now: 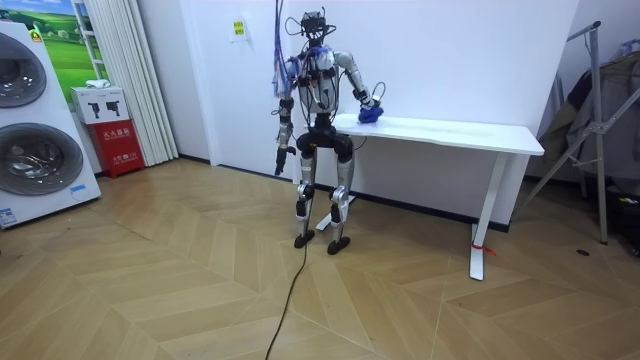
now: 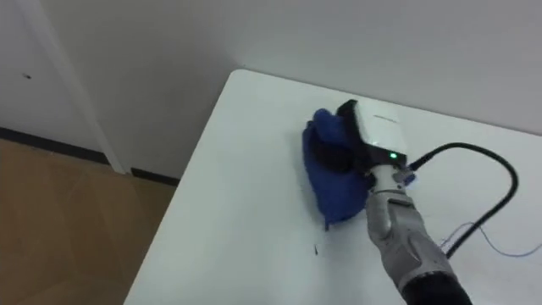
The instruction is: Wipe table
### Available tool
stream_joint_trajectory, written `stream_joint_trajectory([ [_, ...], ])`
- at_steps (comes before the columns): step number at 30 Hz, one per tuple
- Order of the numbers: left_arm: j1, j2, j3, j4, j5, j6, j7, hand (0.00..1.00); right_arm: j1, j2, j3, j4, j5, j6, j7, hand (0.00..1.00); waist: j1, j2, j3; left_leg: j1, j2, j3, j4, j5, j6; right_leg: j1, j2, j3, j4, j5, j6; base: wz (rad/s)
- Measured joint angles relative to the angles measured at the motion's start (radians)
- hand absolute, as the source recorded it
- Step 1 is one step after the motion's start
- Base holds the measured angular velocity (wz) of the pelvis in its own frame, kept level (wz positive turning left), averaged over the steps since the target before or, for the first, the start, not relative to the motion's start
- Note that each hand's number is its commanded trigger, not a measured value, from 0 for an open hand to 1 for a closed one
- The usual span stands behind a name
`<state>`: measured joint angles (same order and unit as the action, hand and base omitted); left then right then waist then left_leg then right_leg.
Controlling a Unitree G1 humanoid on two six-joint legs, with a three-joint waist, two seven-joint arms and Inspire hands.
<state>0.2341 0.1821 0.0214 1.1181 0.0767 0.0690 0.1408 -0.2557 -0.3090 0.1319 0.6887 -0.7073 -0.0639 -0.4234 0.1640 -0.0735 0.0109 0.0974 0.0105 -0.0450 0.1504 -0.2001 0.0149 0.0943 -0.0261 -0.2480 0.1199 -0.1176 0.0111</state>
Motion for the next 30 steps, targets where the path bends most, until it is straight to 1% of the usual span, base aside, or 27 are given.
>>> stream_joint_trajectory([
  [1,0.016,-0.002,0.015,-0.01,0.005,0.003,-0.004,0.0,0.0,-0.01,-0.026,0.026,0.0,0.008,0.0,1.0,0.002,0.005,0.0,-0.003,-0.005,0.001,0.003,0.0,0.0,-0.002,-0.004,0.001,0.0,-0.004,-0.001,0.09],
  [2,0.027,-0.003,0.023,-0.013,0.005,0.006,-0.004,0.0,0.0,-0.013,-0.04,0.04,0.0,0.008,0.0,1.0,0.002,0.009,-0.0021,-0.003,-0.005,0.001,0.003,0.0,0.0,-0.002,-0.005,0.001,-0.001,-0.005,-0.001,0.0],
  [3,0.042,-0.004,0.046,-0.023,0.005,0.009,-0.005,0.0,0.003,-0.017,-0.063,0.063,0.0,0.011,0.0,1.0,-0.001,0.015,-0.0056,-0.002,-0.006,0.001,0.004,0.0,0.0,-0.001,-0.006,0.0,-0.001,-0.007,-0.001,0.0],
  [5,0.053,0.0,0.062,-0.026,0.005,0.014,-0.005,0.0,0.008,-0.021,-0.087,0.093,-0.001,0.013,-0.001,1.0,-0.017,0.02,-0.0058,0.001,-0.006,0.0,0.005,0.0,0.0,0.005,-0.007,-0.003,-0.001,-0.009,-0.002,0.07],
  [6,0.056,0.001,0.068,-0.027,0.004,0.014,-0.006,0.0,0.024,-0.021,-0.107,0.098,-0.004,0.009,-0.002,1.0,-0.028,0.022,-0.0066,0.001,-0.006,0.001,0.009,0.0,0.0,0.008,-0.007,-0.003,0.0,-0.009,-0.003,0.06],
  [7,0.054,-0.001,0.079,-0.028,0.004,0.014,-0.008,0.0,0.048,-0.022,-0.127,0.098,-0.009,0.008,-0.008,1.0,-0.032,0.023,-0.0072,0.0,-0.006,0.003,0.011,0.0,0.0,0.009,-0.007,-0.003,0.0,-0.011,-0.004,0.05],
  [8,0.053,-0.001,0.08,-0.029,0.005,0.014,-0.008,0.0,0.062,-0.024,-0.135,0.096,-0.008,0.004,-0.014,1.0,-0.036,0.022,-0.0073,-0.002,-0.007,0.003,0.011,0.0,0.0,0.011,-0.007,-0.003,0.0,-0.011,-0.005,0.0],
  [9,0.054,-0.001,0.083,-0.033,0.005,0.014,-0.008,0.0,0.091,-0.024,-0.156,0.087,-0.01,-0.009,-0.022,1.0,-0.045,0.021,-0.0092,-0.003,-0.007,0.005,0.011,0.0,0.0,0.012,-0.007,-0.003,0.001,-0.014,-0.005,0.06],
  [12,0.059,0.0,0.094,-0.072,0.001,0.013,-0.007,0.0,0.155,-0.021,-0.202,0.086,-0.015,-0.027,-0.055,1.0,-0.069,0.015,-0.0142,-0.001,-0.008,0.007,0.012,-0.001,0.0,0.012,-0.01,-0.002,0.011,-0.024,-0.006,0.06],
  [13,0.063,0.001,0.098,-0.078,-0.003,0.012,-0.006,0.0,0.185,-0.02,-0.209,0.089,-0.015,-0.032,-0.072,1.0,-0.081,0.008,-0.0187,0.004,-0.008,0.012,0.012,-0.001,0.0,0.016,-0.011,-0.002,0.015,-0.029,-0.005,0.04],
  [14,0.063,0.001,0.101,-0.079,-0.001,0.012,-0.005,0.0,0.202,-0.017,-0.219,0.091,-0.016,-0.035,-0.081,1.0,-0.083,0.01,-0.0181,0.009,-0.008,0.014,0.011,-0.001,0.0,0.02,-0.011,-0.002,0.015,-0.029,-0.005,0.0],
  [15,0.062,0.001,0.103,-0.078,0.003,0.012,-0.004,0.0,0.225,-0.009,-0.243,0.096,-0.017,-0.045,-0.096,1.0,-0.086,0.006,-0.02,0.023,-0.008,0.018,0.009,-0.001,0.0,0.033,-0.01,-0.001,0.015,-0.031,-0.004,-0.03],
  [16,0.061,0.0,0.104,-0.081,0.005,0.011,-0.003,0.0,0.248,-0.006,-0.265,0.102,-0.024,-0.046,-0.107,1.0,-0.091,0.003,-0.0205,0.034,-0.007,0.021,0.007,-0.002,0.001,0.035,-0.01,0.0,0.014,-0.032,-0.003,-0.05],
  [19,0.059,-0.004,0.115,-0.099,0.005,0.009,0.003,0.0,0.299,-0.002,-0.294,0.082,-0.06,-0.047,-0.131,1.0,-0.105,0.0,-0.0231,0.036,-0.007,0.028,0.005,-0.005,0.002,0.042,-0.011,0.0,0.015,-0.034,-0.003,-0.05],
  [21,0.058,-0.004,0.126,-0.111,0.001,0.009,0.017,0.0,0.351,0.015,-0.313,0.037,-0.073,-0.043,-0.152,1.0,-0.111,0.001,-0.0238,0.048,-0.006,0.035,-0.001,-0.005,0.003,0.049,-0.012,0.004,0.015,-0.034,-0.003,-0.09],
  [23,0.052,-0.004,0.126,-0.117,-0.003,0.008,0.029,0.0,0.373,0.027,-0.312,0.012,-0.073,-0.04,-0.171,1.0,-0.112,0.002,-0.0238,0.052,-0.006,0.038,-0.002,-0.006,0.004,0.049,-0.01,0.014,0.016,-0.034,-0.003,-0.08],
  [26,0.035,-0.008,0.107,-0.115,-0.031,0.001,0.047,0.0,0.378,0.054,-0.299,-0.043,-0.077,0.004,-0.172,1.0,-0.105,0.01,-0.0242,0.056,-0.005,0.042,-0.006,-0.006,0.004,0.048,-0.009,0.015,0.02,-0.034,-0.003,-0.08],
  [27,0.027,-0.01,0.089,-0.109,-0.045,-0.002,0.052,0.0,0.375,0.063,-0.281,-0.066,-0.078,0.033,-0.172,1.0,-0.097,0.017,-0.0219,0.063,-0.004,0.046,-0.009,-0.007,0.002,0.047,-0.006,0.024,0.024,-0.033,-0.003,-0.26],
  [29,0.016,-0.016,0.068,-0.101,-0.046,-0.001,0.058,0.0,0.374,0.078,-0.238,-0.119,-0.084,0.077,-0.161,1.0,-0.081,0.028,-0.0221,0.069,0.004,0.07,-0.017,-0.011,-0.002,0.039,0.002,0.048,0.033,-0.032,-0.005,-0.37],
  [30,0.007,-0.018,0.051,-0.099,-0.046,-0.001,0.066,0.0,0.372,0.085,-0.19,-0.166,-0.084,0.102,-0.142,1.0,-0.071,0.032,-0.0205,0.068,0.009,0.081,-0.019,-0.012,-0.004,0.031,0.007,0.059,0.034,-0.029,-0.01,-0.39],
])
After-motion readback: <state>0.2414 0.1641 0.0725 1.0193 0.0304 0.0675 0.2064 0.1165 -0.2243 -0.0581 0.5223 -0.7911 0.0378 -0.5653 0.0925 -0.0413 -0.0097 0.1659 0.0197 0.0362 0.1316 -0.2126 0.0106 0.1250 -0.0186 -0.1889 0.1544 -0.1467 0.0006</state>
